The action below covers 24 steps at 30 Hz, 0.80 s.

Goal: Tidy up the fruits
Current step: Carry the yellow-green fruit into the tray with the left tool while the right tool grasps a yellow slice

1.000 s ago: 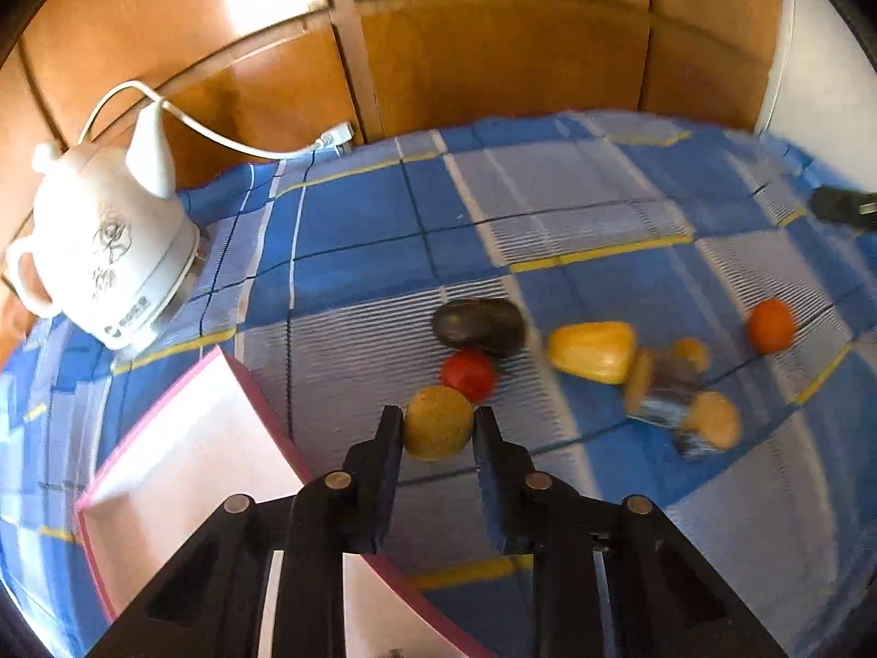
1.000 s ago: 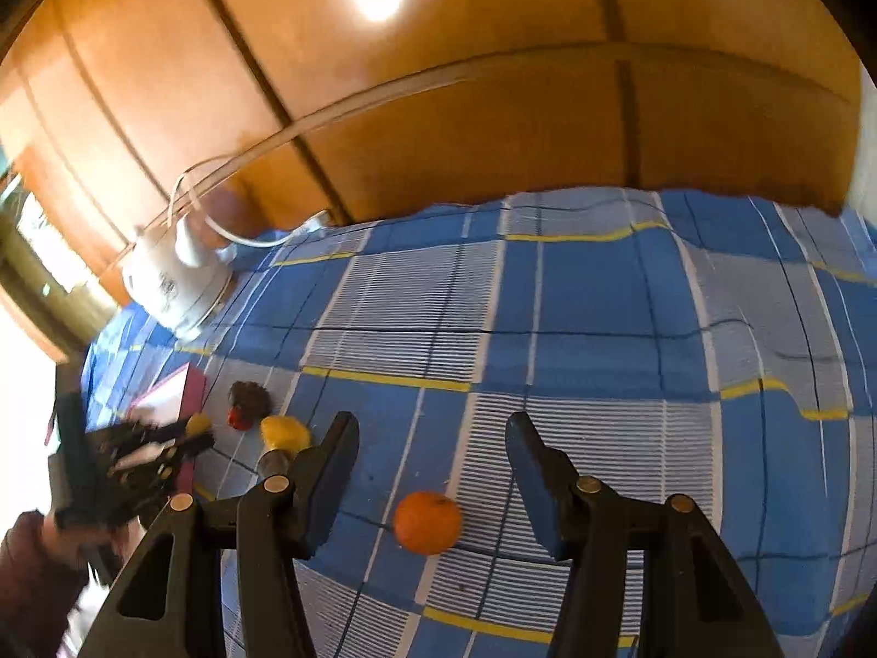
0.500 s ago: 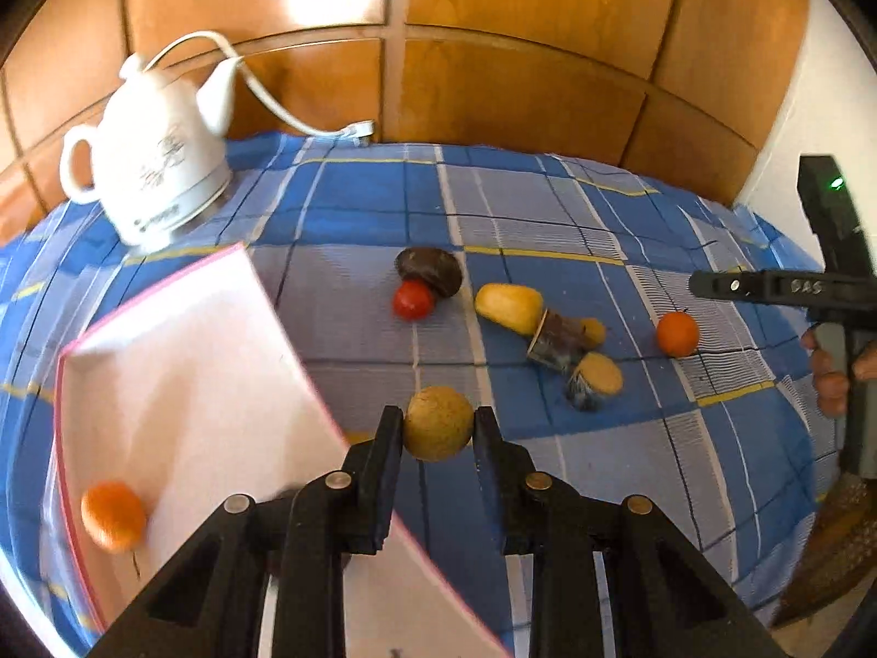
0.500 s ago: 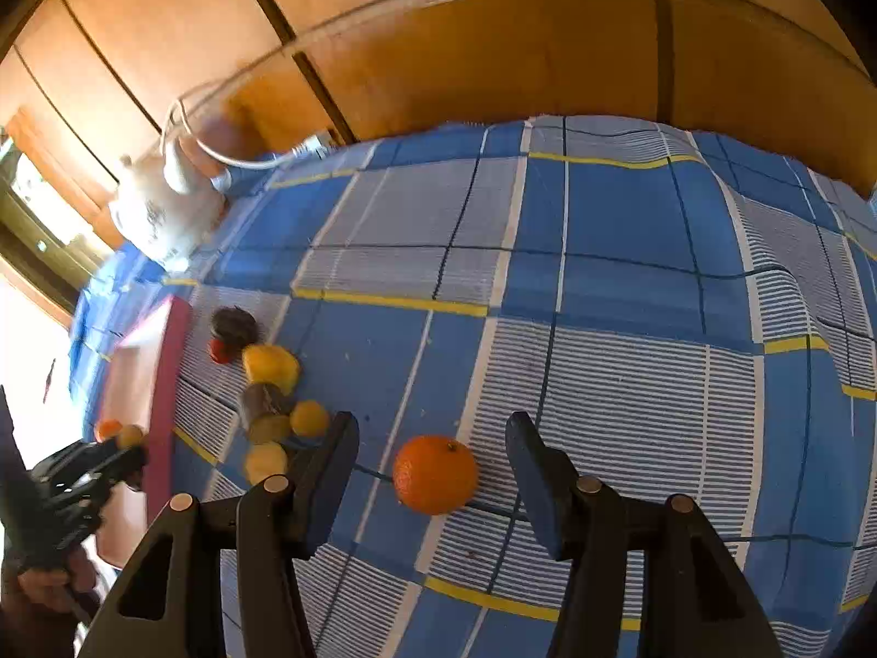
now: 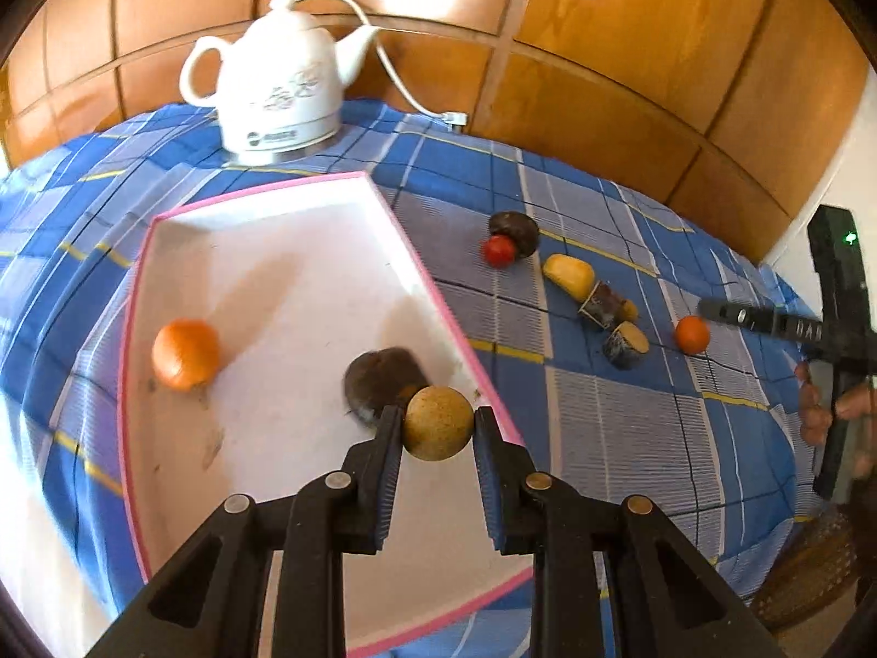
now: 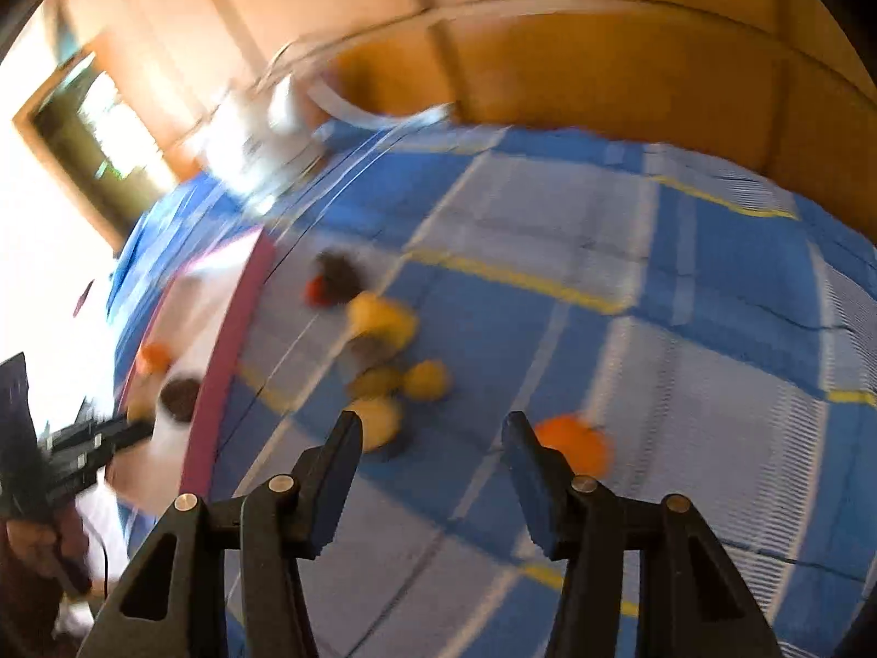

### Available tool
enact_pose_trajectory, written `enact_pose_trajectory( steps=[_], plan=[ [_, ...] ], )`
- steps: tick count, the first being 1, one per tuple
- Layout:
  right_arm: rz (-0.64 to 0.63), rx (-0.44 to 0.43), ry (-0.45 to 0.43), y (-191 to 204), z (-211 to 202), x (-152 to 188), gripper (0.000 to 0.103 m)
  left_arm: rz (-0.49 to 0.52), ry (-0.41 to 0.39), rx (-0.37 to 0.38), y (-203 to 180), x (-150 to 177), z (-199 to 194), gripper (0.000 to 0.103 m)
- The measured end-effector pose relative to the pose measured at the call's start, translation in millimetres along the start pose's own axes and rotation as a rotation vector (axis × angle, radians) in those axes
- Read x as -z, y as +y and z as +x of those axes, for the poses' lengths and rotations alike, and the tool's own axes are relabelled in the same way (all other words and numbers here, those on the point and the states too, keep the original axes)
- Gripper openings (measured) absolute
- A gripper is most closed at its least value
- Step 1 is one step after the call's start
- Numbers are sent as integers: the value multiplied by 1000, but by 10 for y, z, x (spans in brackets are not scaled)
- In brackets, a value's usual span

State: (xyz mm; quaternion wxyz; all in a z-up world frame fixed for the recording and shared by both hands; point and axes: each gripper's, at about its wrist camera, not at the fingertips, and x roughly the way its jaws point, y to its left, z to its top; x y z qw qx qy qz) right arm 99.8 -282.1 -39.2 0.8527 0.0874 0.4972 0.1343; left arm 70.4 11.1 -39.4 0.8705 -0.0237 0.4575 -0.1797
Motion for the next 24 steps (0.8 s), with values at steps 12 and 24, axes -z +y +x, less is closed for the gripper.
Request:
enact_pose_trajectory(
  steps=[12,24],
  plan=[
    [-33,130,123,428,705,42,34,-106,-54,-25,432,157,-282,26],
    [-103,118,94,652,501,451,34,-303,-142,-63,1081,30,-549,26]
  ],
)
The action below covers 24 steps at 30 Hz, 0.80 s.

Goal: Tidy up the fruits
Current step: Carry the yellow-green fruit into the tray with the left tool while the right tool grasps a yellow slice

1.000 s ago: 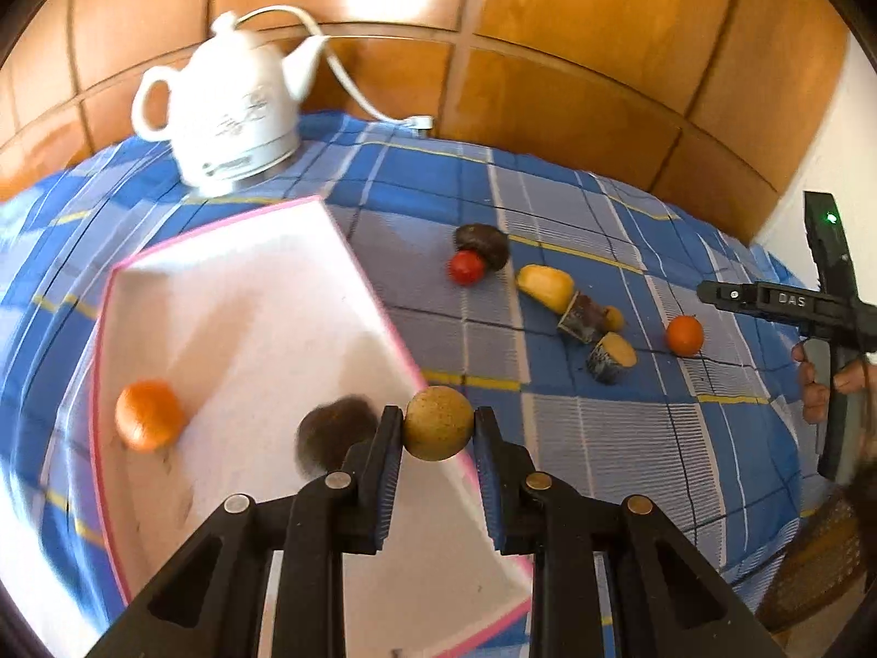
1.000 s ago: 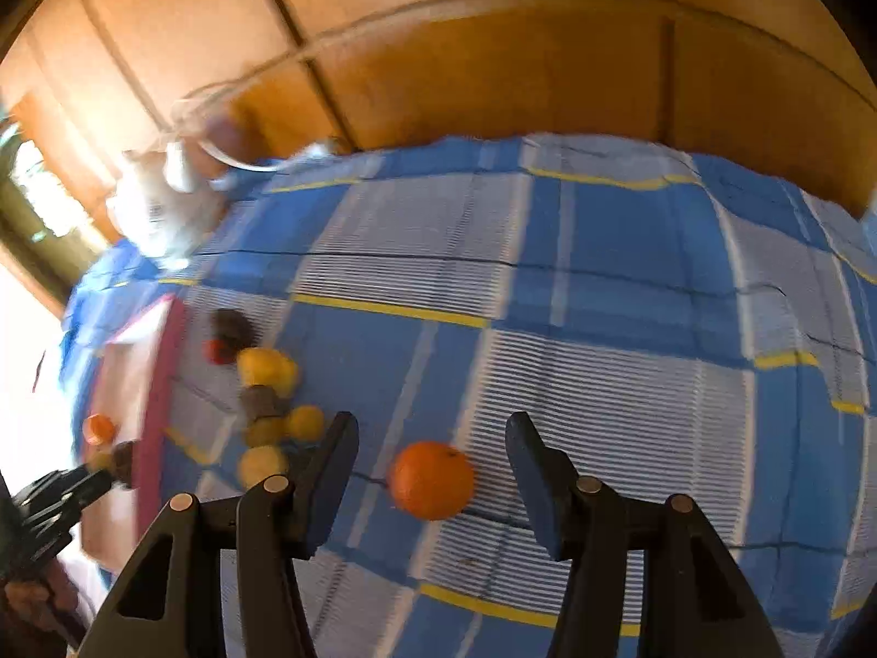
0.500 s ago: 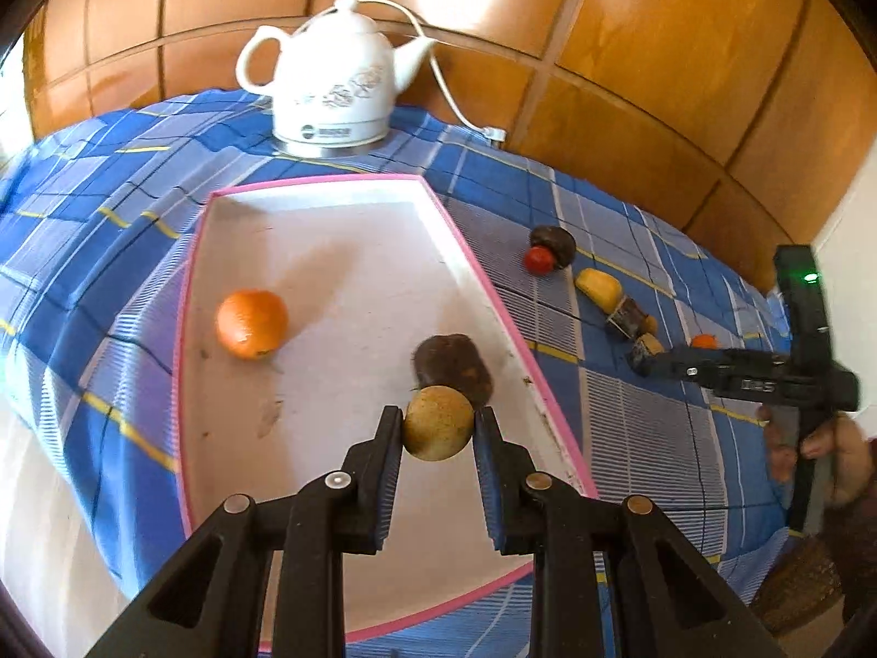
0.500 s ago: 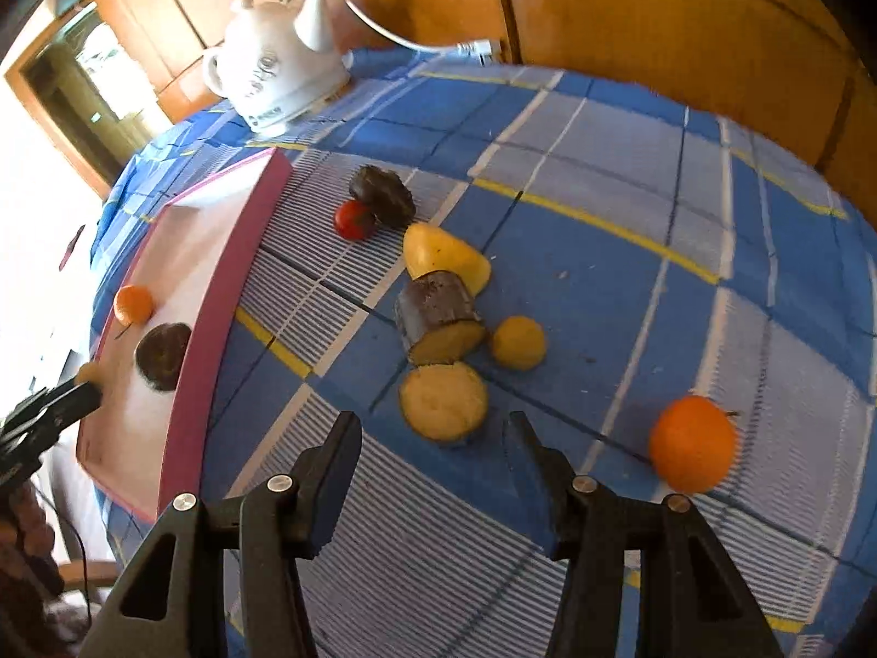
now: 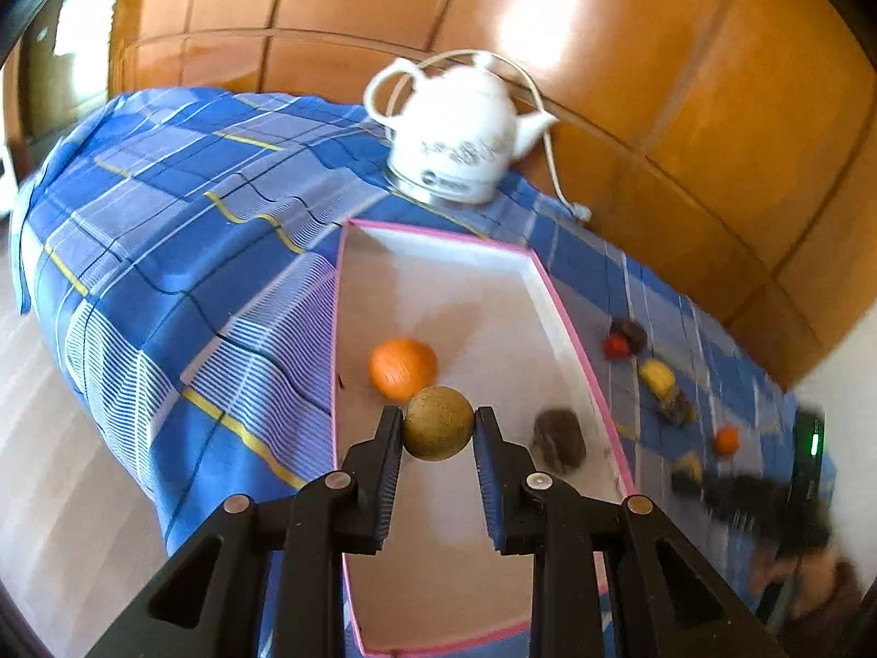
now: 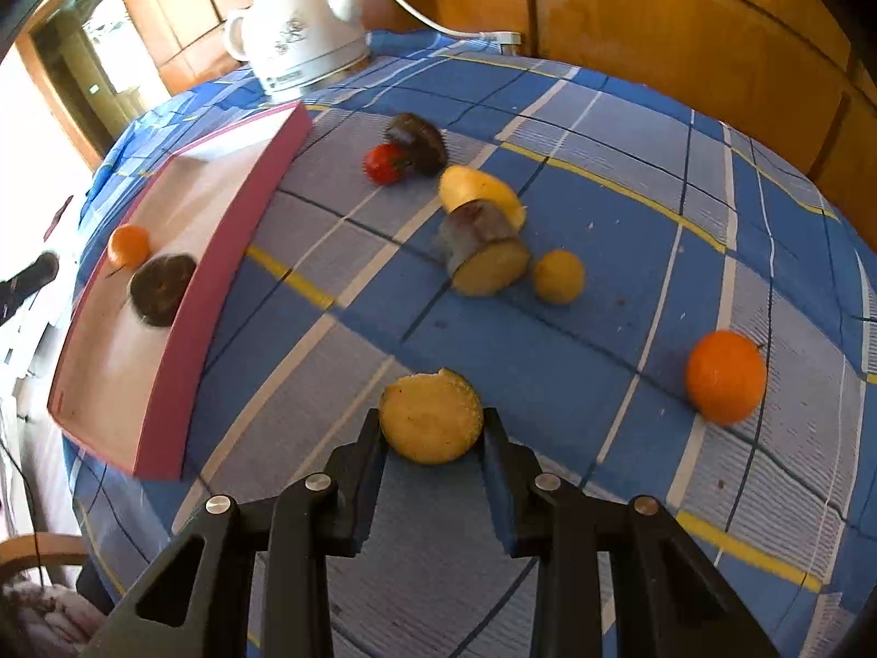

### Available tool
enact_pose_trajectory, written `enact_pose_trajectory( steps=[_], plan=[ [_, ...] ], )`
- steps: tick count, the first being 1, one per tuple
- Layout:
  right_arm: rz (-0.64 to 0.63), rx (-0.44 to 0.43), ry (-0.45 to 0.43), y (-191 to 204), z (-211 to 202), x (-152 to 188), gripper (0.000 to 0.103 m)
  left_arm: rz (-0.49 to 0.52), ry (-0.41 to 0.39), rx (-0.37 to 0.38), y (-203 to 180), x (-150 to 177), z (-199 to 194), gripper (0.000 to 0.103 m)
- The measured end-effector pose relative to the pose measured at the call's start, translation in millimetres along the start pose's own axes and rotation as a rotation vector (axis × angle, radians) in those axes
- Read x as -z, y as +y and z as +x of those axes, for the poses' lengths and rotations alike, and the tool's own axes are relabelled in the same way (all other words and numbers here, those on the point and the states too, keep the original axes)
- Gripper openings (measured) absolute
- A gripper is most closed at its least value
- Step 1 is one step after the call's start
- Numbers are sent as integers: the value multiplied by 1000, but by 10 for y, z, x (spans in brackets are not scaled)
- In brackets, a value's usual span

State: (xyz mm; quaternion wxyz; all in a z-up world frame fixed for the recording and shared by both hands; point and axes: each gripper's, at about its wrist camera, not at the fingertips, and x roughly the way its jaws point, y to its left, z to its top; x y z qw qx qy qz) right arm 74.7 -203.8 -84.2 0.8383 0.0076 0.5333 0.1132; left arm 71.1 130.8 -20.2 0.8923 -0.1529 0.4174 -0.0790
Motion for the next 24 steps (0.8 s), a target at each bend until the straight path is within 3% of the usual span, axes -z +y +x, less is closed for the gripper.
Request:
enact_pose_trajectory(
  steps=[8,16,24],
  plan=[
    [22,0,-15,0,20,13,34,-20,-3,44,-117,-345,186,26],
    [14,8,-16,20,17,25,34,102,47,-48,-418,-403,737,26],
    [14,9,-16,27,19,29,34,179,32,-142,-548,-453,1022,30]
  ],
)
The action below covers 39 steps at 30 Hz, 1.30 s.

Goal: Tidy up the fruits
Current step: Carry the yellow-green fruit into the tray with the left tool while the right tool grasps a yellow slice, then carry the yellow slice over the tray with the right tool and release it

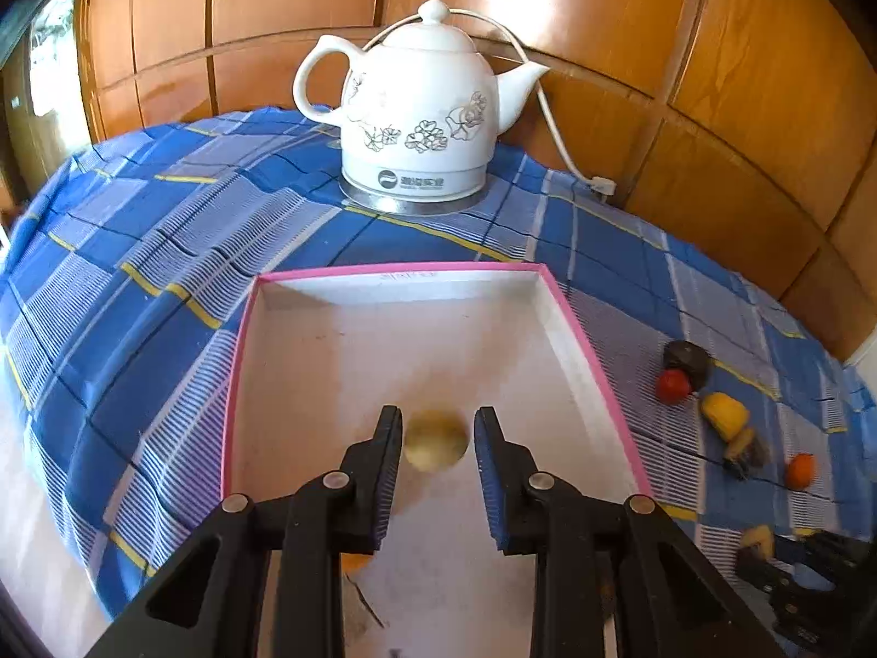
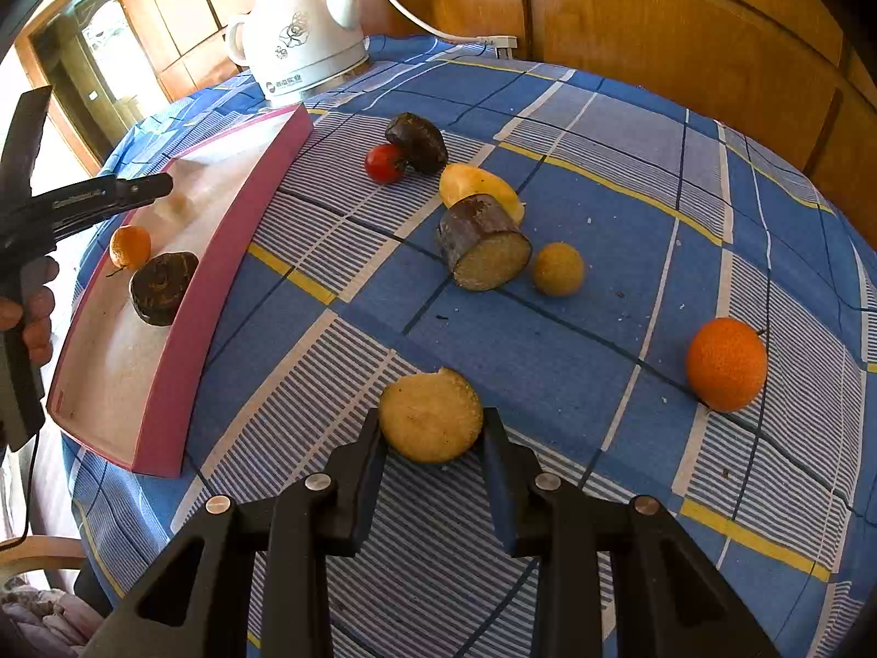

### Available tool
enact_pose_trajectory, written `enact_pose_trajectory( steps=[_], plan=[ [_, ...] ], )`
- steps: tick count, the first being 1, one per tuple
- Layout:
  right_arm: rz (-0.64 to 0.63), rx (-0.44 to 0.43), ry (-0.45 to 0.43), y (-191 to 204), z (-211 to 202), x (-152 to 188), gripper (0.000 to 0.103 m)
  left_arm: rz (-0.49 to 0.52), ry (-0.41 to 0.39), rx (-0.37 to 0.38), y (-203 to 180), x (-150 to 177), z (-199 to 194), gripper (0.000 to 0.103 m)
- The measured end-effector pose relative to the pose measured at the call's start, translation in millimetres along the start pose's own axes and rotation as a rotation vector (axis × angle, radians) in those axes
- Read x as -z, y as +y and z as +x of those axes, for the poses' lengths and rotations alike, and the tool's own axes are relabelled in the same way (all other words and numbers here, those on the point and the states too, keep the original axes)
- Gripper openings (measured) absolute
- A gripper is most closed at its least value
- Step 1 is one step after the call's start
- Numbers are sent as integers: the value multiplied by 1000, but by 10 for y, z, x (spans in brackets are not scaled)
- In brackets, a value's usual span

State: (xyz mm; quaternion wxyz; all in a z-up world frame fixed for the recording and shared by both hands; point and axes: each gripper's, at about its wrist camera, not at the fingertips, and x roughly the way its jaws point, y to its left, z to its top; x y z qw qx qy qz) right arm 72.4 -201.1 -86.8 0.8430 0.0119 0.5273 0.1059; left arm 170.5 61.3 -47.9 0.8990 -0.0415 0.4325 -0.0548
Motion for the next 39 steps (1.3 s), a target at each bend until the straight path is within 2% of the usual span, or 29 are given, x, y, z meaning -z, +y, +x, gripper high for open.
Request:
enact_pose_trajectory(
  steps=[3,5,7,9,11,13,16,22,29,33,39],
  plan=[
    [0,-1,3,0,1,-2,34,0,-17,-19,-9,-9,-6,48],
    [4,-5,4,-11,3,-7,34,-1,-64,-56,-19,32,-109,66],
    [3,-3,2,-12,2,-7,34,-6,-101,-80,-28,79,-217,74],
    [2,0,0,-9,2,-6,34,-14,-121,-80,-27,131,-336,75],
    [-1,4,-2,-2,1,-2,34,-13,-137,-82,-37,201,-461,82],
    [-7,13,-5,14,0,2,34,-19,-148,-80,-37,267,-570,85],
    [-12,26,-12,29,-3,6,34,-24,-177,-110,-47,375,-737,92],
    [-13,47,-27,46,-11,14,34,-36,-182,-129,-8,604,-960,98],
    [7,57,-32,73,-30,-6,33,-41,-193,-143,49,770,-1149,98],
    [1,21,-71,168,-150,-92,33,-48,-207,-155,111,802,-1243,98],
    [-77,-92,-116,548,-341,-261,33,-58,-211,-161,154,803,-1301,98]
  ],
)
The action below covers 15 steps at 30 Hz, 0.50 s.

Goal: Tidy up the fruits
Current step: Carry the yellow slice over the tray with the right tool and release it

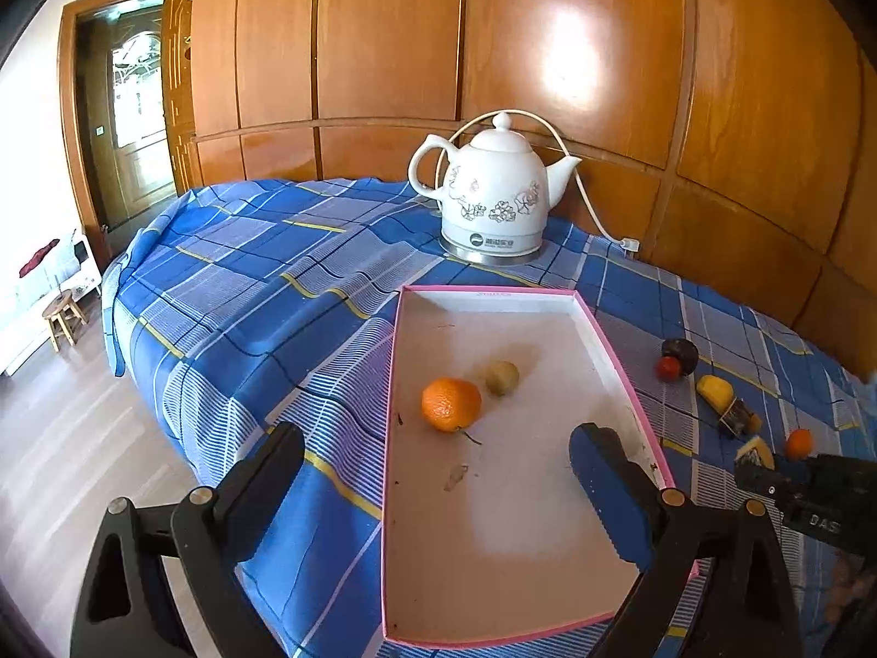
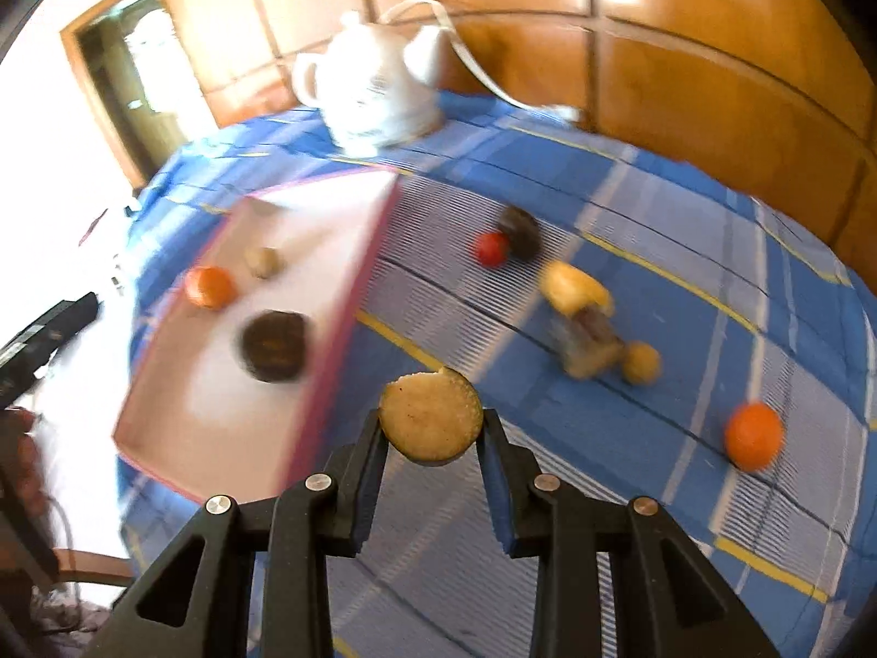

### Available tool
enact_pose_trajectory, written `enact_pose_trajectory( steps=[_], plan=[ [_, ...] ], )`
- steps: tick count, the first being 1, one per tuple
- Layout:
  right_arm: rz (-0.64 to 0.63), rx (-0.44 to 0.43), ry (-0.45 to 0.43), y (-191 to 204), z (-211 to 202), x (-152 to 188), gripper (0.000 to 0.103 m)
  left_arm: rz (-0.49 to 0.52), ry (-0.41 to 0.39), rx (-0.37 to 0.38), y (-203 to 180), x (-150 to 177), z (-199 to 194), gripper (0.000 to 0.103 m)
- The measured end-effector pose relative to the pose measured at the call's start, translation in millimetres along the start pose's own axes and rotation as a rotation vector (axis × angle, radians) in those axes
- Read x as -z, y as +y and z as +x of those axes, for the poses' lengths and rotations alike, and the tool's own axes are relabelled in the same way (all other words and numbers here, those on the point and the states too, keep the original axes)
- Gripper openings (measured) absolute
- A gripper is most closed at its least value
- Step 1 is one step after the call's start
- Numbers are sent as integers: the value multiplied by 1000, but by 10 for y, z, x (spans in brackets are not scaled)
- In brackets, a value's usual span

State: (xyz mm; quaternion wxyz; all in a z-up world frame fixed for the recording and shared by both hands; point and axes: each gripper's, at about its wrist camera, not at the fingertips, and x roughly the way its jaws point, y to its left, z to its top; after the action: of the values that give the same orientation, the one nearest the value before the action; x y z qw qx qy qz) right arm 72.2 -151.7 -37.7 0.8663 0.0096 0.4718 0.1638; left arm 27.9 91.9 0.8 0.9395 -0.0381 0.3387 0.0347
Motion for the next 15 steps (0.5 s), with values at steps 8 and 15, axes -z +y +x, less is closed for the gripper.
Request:
enact_pose_trajectory(
  steps=[8,15],
  plan=[
    [-117,-150,30,657,178,-210,33,-25,2,-9,117,9,-27,98],
    [-157,-206,88,1098,529,-364,33,-106,9,-46,441,30,-15,98]
  ],
)
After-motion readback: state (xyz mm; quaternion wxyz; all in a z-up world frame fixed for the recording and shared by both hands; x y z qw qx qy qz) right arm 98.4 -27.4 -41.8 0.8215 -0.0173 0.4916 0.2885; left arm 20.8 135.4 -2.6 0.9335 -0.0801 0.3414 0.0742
